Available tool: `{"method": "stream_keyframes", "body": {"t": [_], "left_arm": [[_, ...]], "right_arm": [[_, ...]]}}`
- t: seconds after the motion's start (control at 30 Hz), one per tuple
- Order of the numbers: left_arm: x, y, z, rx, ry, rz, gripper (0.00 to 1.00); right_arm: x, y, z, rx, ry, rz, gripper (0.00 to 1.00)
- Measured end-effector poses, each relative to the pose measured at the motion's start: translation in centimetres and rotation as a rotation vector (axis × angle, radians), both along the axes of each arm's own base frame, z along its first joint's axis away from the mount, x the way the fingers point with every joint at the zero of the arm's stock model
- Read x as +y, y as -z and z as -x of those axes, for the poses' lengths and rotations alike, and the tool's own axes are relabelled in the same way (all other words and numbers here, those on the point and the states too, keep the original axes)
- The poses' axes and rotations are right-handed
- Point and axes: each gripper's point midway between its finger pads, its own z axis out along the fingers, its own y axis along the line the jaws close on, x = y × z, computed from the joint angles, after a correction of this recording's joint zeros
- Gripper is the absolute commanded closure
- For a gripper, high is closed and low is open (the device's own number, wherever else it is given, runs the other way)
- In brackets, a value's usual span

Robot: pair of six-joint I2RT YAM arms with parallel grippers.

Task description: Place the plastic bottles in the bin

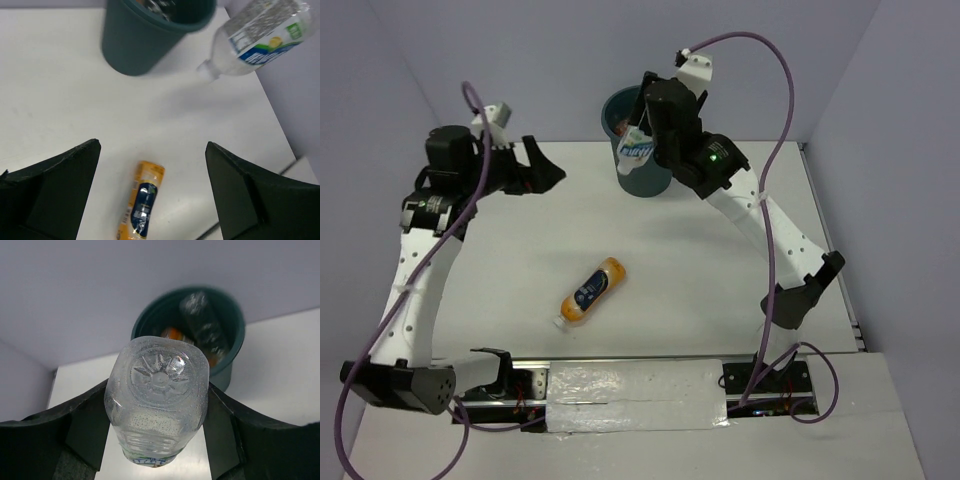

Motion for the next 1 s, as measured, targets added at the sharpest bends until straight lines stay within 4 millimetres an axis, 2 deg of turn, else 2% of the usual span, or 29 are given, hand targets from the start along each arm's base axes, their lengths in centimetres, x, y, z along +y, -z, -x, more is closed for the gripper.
{"method": "stream_keyframes", "body": {"t": [0.07,0.17,0.27,0.37,0.47,0.57,0.67,0.77,0.8,0.87,1.0], "left_arm": [[2.4,-1.6,0.0,-0.035,-0.094,-0.009,0.01],[4.7,-2.8,-0.2,-0.052,-0.212,-0.024,0.01],[6.1,-1.7,-0.7,0.0,-0.301,-0.03,0.01],[6.9,0.8,-1.0,0.076,-0.352,-0.035,0.01],[7.1,3.5,-0.8,0.148,-0.367,-0.04,0.01],[7.2,5.1,-0.6,0.195,-0.375,-0.038,0.01],[7.3,5.6,-0.6,0.21,-0.382,-0.041,0.01],[7.3,6.0,-0.7,0.213,-0.385,-0.041,0.0],[7.3,6.2,-0.7,0.215,-0.386,-0.041,0.01],[7.3,6.8,-0.6,0.229,-0.385,-0.044,0.0],[7.4,7.7,-0.5,0.251,-0.388,-0.048,0.01]], "right_arm": [[-1.5,-1.8,-1.3,-0.072,0.065,0.014,0.55],[-3.6,-4.2,-3.0,-0.169,0.16,0.019,0.54],[-4.7,-6.5,-5.1,-0.259,0.248,0.022,0.53],[-4.7,-7.5,-7.4,-0.328,0.312,0.042,0.52],[-3.7,-6.1,-9.7,-0.342,0.334,0.096,0.52],[-2.5,-2.7,-12.0,-0.31,0.337,0.17,0.51],[-1.4,0.9,-13.6,-0.261,0.325,0.226,0.49],[-0.9,4.3,-14.6,-0.205,0.306,0.276,0.34],[-0.8,5.0,-14.7,-0.19,0.3,0.284,0.2],[-0.5,6.1,-14.9,-0.17,0.287,0.287,0.04],[0.3,7.9,-14.9,-0.14,0.247,0.303,0.0]]}}
